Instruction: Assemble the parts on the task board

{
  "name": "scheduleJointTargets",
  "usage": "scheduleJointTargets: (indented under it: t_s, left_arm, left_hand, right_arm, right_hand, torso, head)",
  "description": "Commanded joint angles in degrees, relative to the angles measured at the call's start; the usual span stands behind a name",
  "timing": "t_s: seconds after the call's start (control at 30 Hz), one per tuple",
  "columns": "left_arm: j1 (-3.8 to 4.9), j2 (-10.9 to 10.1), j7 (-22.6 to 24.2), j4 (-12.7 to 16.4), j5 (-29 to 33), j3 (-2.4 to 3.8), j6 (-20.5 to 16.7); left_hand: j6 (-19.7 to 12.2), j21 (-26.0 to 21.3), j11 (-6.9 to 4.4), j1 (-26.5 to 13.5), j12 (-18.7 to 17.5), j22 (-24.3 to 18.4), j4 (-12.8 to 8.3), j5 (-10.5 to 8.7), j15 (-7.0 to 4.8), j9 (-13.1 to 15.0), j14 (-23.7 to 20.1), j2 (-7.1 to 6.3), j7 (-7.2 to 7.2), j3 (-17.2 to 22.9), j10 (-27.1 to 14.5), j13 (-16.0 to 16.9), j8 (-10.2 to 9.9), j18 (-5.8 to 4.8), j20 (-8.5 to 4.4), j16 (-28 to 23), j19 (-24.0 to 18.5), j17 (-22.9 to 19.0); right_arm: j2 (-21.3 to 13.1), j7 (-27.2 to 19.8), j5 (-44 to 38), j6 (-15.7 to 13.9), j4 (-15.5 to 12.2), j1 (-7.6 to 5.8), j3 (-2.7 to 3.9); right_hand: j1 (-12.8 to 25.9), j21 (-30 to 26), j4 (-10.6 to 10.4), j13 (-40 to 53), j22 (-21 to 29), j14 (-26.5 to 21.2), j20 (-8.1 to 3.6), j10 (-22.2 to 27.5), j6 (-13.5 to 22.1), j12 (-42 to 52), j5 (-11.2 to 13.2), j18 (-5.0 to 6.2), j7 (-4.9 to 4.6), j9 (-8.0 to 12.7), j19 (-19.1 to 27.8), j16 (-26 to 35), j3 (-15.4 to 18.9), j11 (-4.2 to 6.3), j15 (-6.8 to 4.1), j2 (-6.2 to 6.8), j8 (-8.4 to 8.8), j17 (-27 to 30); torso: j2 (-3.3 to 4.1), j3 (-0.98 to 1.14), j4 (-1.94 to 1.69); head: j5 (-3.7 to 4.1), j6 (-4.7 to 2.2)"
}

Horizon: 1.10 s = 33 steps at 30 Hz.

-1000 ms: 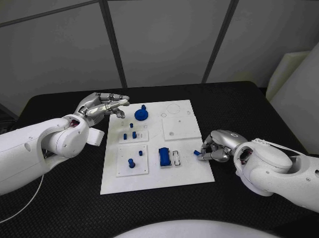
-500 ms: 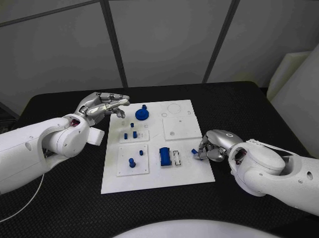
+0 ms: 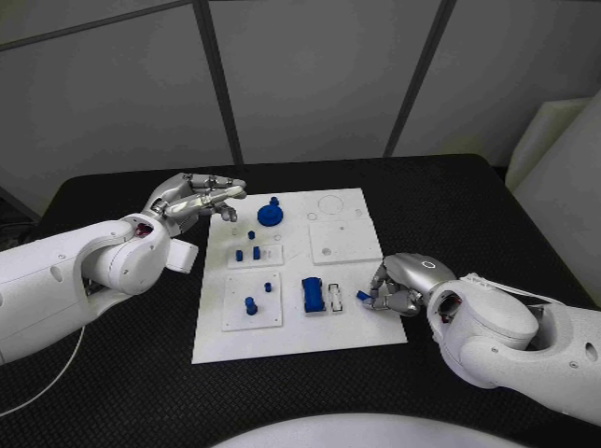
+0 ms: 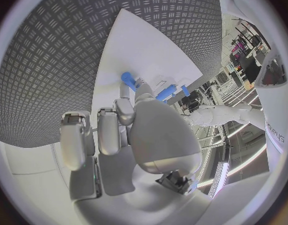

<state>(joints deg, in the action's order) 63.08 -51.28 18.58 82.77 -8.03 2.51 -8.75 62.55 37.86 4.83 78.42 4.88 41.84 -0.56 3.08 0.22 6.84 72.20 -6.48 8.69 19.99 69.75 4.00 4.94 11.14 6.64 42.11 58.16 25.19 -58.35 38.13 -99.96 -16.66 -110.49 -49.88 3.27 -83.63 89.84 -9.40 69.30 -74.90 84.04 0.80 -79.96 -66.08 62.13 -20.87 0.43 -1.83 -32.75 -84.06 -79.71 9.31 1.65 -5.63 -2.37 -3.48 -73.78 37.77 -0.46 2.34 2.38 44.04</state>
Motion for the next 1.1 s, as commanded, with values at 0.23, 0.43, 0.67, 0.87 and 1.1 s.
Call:
scheduleJointTargets:
  t_s: [0.23,0.43,0.67,0.87,1.1]
  left_arm:
    - [0.06,0.0,0.2,0.1,0.2,0.04,0.0]
    - [0.06,0.0,0.2,0.2,0.2,0.04,0.0]
    - [0.06,0.1,0.2,0.2,0.2,0.04,0.0]
    - [0.06,0.2,0.2,0.2,0.2,0.05,0.0]
    - [0.06,0.3,0.0,0.1,0.2,0.05,0.1]
  left_hand:
    - [0.0,-0.3,0.11,0.3,-0.2,-0.1,-0.2,-0.17,0.26,0.1,0.3,0.37,-0.11,-0.1,-0.2,0.1,-0.3,-0.69,0.07,-0.3,0.4,-0.1]
    - [0.1,-0.3,0.11,0.4,-0.2,-0.1,-0.3,-0.17,0.25,0.1,0.3,0.45,-0.11,-0.1,-0.2,0.1,-0.3,-0.69,0.06,-0.3,0.5,-0.1]
    - [0.1,-0.3,0.11,0.4,-0.2,-0.1,-0.3,-0.17,0.25,0.1,0.3,0.45,-0.11,-0.1,-0.2,0.1,-0.3,-0.69,0.06,-0.3,0.5,-0.1]
    - [0.1,-0.3,0.11,0.4,-0.2,-0.1,-0.3,-0.17,0.25,0.1,0.3,0.45,-0.11,-0.1,-0.2,0.1,-0.3,-0.69,0.06,-0.3,0.5,-0.1]
    - [0.1,-0.3,0.11,0.4,-0.2,-0.1,-0.3,-0.17,0.25,0.1,0.3,0.45,-0.11,-0.1,-0.2,0.1,-0.3,-0.69,0.06,-0.3,0.5,-0.1]
  right_arm:
    - [0.5,2.9,7.5,-6.6,-2.3,0.01,-0.07]
    - [1.2,2.6,11.1,-7.8,-2.5,-0.01,-0.05]
    - [2.4,2.5,12.6,-8.3,-2.0,-0.02,-0.04]
    - [3.6,2.5,13.6,-8.1,-1.0,-0.03,-0.04]
    - [5.1,2.5,14.3,-8.2,0.3,-0.04,-0.02]
  right_hand:
    - [0.8,0.2,-0.9,0.4,-15.1,2.8,-0.27,-0.6,-1.2,0.8,-0.7,-0.43,-0.01,0.0,-5.9,-0.4,1.2,0.63,-0.26,-0.60,-0.40,-0.3]
    - [2.5,0.2,-2.1,0.7,-15.1,2.9,-0.32,-0.9,-1.7,1.3,-1.2,-0.43,0.13,0.1,-5.9,-0.5,2.1,0.74,-0.33,-0.60,-0.45,-0.5]
    - [2.9,0.2,-2.5,1.0,-15.1,2.9,-0.37,-1.1,-2.0,1.6,-1.6,-0.43,0.24,0.1,-5.9,-0.6,2.3,0.83,-0.40,-0.64,-0.47,-0.7]
    - [3.5,0.2,-3.0,1.1,-15.1,3.0,-0.42,-1.2,-2.2,1.8,-1.8,-0.43,0.26,0.1,-5.9,-0.7,2.7,0.86,-0.44,-0.55,-0.43,-0.8]
    - [3.8,0.2,-3.3,1.1,-15.1,2.9,-0.44,-1.2,-2.3,1.8,-1.8,-0.43,0.26,0.2,-5.9,-0.7,3.0,0.86,-0.45,-0.45,-0.42,-0.8]
  torso:
    - [0.09,-0.01,-0.01]
    - [0.11,-0.05,0.00]
    - [0.12,0.01,0.01]
    - [0.10,0.01,-0.01]
    - [0.08,0.04,-0.03]
  head:
    - [-0.21,-0.07]
    - [-0.21,-0.09]
    - [-0.27,0.03]
    - [-0.29,0.14]
    - [-0.41,0.22]
